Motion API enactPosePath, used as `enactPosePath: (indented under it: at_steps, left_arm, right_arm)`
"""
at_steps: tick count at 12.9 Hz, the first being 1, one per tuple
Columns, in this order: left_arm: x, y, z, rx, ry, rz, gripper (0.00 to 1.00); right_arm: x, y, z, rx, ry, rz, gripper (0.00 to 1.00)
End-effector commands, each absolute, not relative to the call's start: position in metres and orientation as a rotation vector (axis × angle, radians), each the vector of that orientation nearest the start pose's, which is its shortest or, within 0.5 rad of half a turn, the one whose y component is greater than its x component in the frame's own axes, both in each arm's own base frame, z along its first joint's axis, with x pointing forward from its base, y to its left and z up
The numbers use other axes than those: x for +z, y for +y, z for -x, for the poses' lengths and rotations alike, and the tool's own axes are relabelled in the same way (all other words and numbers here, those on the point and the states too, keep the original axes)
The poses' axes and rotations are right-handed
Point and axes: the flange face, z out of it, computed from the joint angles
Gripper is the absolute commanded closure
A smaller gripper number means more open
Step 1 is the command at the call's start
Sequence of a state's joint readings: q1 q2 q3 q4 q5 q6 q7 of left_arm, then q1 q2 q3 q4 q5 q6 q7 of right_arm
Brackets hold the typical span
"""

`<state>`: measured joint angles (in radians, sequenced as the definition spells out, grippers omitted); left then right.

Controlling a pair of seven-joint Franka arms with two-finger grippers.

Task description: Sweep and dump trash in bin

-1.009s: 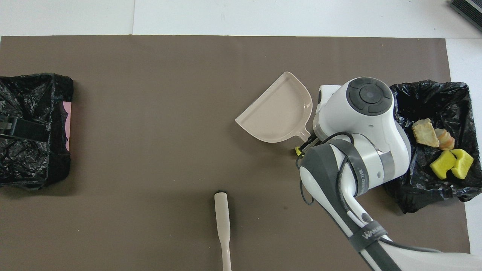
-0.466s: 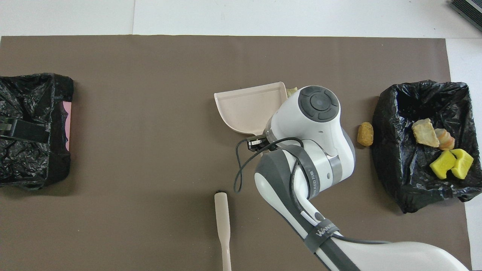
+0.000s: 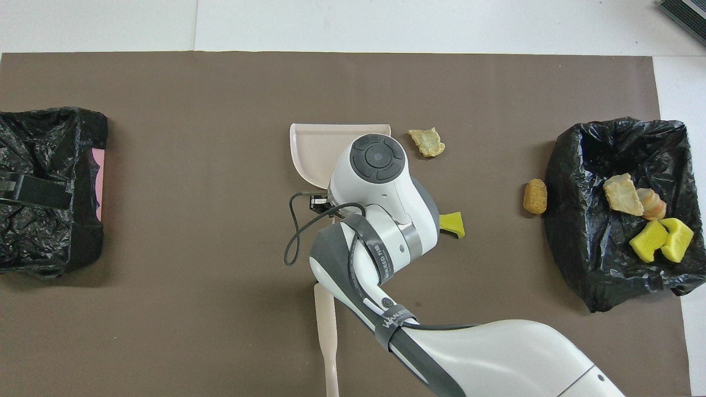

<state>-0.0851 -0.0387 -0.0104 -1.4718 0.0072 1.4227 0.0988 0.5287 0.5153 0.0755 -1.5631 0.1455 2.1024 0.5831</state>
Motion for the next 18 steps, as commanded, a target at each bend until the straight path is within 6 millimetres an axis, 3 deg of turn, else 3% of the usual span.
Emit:
enactPosePath:
  at_steps: [1, 4, 7, 9, 11, 13, 16, 18]
  left_arm:
    - [0.678, -0.048, -0.518, 0.005, 0.283, 3.133, 0.00]
    - [0.680, -0.051, -0.517, 0.002, 0.295, 3.131, 0.00]
    - [0.681, -0.056, -0.519, -0.021, 0.314, 3.130, 0.00]
    - [0.676, -0.068, -0.526, -0.060, 0.345, 3.128, 0.00]
    - [0.665, -0.086, -0.532, -0.103, 0.388, 3.123, 0.00]
    - [0.641, -0.113, -0.541, -0.127, 0.457, 3.115, 0.00]
    - [0.597, -0.176, -0.557, -0.131, 0.535, 3.121, 0.00]
    - [0.574, -0.212, -0.556, -0.121, 0.541, 3.130, 0.00]
  right_arm:
    - [0.355, 0.400, -0.580, 0.047, 0.077, 2.987, 0.00]
    - [0.379, 0.393, -0.559, 0.156, -0.099, 3.006, 0.00]
    - [0.402, 0.388, -0.533, 0.268, -0.146, 3.036, 0.00]
    - [0.418, 0.397, -0.494, 0.277, -0.205, 3.041, 0.00]
    - [0.415, 0.408, -0.452, 0.313, -0.290, 3.057, 0.00]
    - [0.408, 0.411, -0.419, 0.342, -0.323, 3.075, 0.00]
    - [0.400, 0.413, -0.378, 0.345, -0.236, 3.110, 0.00]
    - [0.388, 0.413, -0.350, 0.407, -0.205, 3.089, 0.00]
